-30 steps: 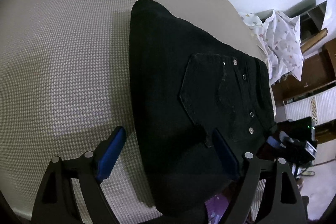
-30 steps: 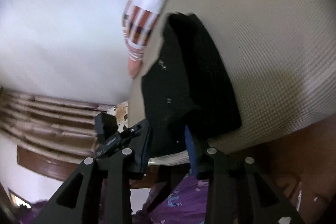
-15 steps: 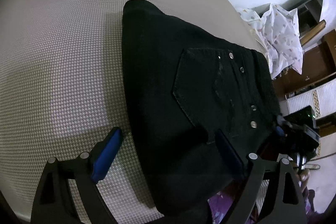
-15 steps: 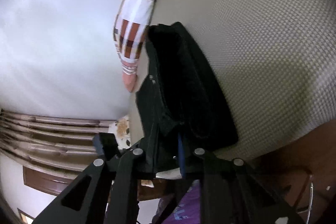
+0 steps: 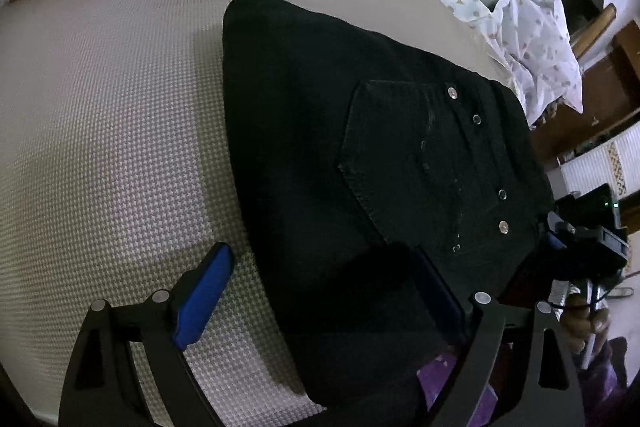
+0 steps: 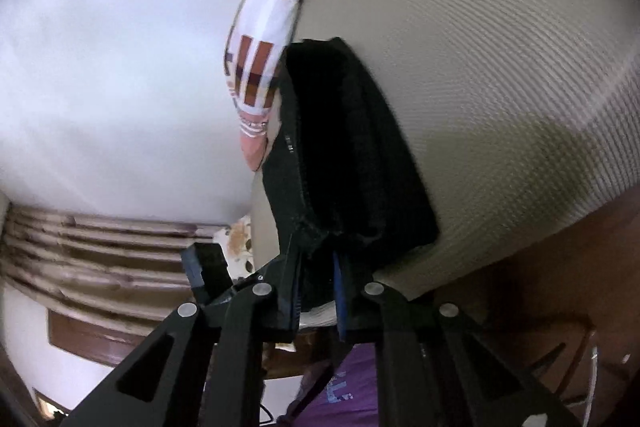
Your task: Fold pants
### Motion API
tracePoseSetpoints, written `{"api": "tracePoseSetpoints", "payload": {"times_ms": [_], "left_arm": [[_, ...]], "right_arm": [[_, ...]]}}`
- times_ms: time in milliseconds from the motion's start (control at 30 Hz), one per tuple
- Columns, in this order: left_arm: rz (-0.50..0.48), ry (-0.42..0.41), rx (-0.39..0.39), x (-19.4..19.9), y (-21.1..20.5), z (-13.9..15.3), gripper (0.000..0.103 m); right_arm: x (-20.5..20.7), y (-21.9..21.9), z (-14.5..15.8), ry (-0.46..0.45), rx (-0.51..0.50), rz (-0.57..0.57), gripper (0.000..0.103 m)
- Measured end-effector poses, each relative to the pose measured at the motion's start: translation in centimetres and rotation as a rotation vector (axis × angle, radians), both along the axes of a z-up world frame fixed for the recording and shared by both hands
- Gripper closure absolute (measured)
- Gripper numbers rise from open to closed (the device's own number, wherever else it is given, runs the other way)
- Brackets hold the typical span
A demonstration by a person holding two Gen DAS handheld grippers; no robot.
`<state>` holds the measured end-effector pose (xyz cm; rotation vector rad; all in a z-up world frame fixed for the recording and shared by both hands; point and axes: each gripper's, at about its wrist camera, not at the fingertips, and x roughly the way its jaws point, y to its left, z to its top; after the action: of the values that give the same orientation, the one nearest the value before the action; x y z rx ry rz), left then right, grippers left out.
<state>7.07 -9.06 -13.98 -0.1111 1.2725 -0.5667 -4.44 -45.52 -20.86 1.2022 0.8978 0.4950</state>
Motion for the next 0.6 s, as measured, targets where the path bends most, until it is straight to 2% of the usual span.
{"api": "tracePoseSetpoints", "payload": {"times_ms": [67,133,167,233,267,300,333,367,400,500,600], "left_arm": [[0.002,-0.014,-0.008,-0.1,-0.1,0.0,0.011],[-0.007,-0.025,-0.004,-0.2,-0.3,-0.1,0.010],[-0.013,-0.029,-0.001,-0.3,-0.3,-0.1,0.010],[-0.018,-0.028,-0.001,-0.4,-0.2,0.0,0.010],[-0.006,-0.023,-0.013,-0.3,0.0,0.1,0.010],[0.010,-0.022,-0.027,-0.4,0.4,0.2,0.010],[0.030,-0.025,-0.039,-0.2,0.8,0.3,0.010],[0.055,-0.030,-0.050,-0.1,1.3,0.4,0.010],[0.079,-0.035,-0.068,0.1,1.9,0.6,0.010],[0.122,-0.035,-0.097,0.6,3.2,0.6,0.010],[0.141,-0.006,-0.079,1.2,3.9,0.1,0.010]], "right_arm": [[0.5,-0.2,-1.4,0.038,-0.008,0.003,0.091],[0.5,-1.0,-3.1,0.058,0.093,-0.003,0.092],[0.6,-1.1,-3.0,0.057,0.096,0.006,0.092],[0.5,-1.4,-1.7,0.034,0.047,0.012,0.084],[0.3,-1.7,-0.3,0.013,-0.015,0.013,0.083],[0.2,-2.0,0.5,0.001,-0.066,0.007,0.078],[-0.1,-2.4,1.3,-0.008,-0.124,-0.006,0.060],[-0.5,-3.3,2.3,-0.016,-0.197,-0.038,0.050],[-0.7,-3.9,2.7,-0.024,-0.218,-0.059,0.040],[-0.2,-5.1,3.0,-0.028,-0.192,-0.088,0.040],[1.8,-4.7,3.5,-0.031,-0.270,-0.065,0.039]]}}
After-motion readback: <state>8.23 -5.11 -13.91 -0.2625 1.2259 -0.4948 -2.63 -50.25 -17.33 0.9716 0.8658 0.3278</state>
